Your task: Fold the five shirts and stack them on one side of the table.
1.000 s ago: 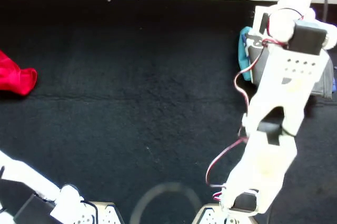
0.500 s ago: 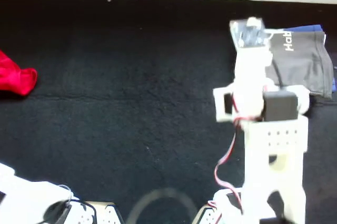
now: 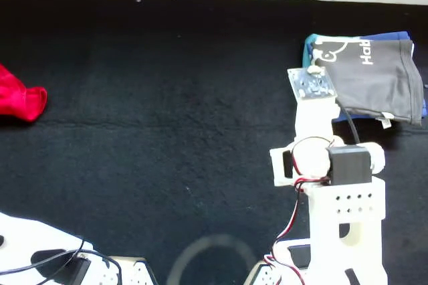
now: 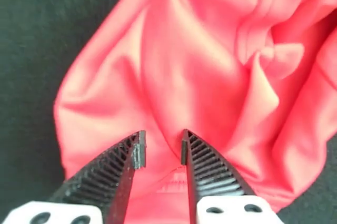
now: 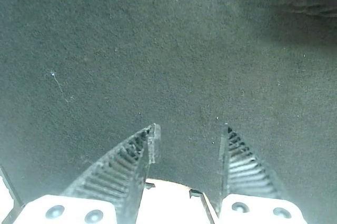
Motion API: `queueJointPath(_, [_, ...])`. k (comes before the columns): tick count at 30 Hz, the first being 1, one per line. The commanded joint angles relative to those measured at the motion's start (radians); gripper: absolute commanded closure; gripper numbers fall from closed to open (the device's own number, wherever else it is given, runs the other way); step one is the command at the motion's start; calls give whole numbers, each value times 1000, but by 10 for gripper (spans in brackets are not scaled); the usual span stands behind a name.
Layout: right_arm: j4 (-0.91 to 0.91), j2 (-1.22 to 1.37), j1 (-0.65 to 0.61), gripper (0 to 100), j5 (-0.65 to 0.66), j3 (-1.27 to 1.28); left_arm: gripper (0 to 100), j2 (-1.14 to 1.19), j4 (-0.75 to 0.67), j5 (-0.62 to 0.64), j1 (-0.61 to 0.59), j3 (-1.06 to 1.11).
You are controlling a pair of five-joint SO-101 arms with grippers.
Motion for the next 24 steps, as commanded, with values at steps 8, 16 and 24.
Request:
queueJointPath(8, [4,-19,-8,812,-3,4,870,8,103,-15,79,-42])
queueJointPath(16, [4,-18,-8,812,-3,4,870,8,186,-20,94,-93])
queueJointPath(24, [4,-21,-8,812,-3,4,870,130,167,-164,94,-99])
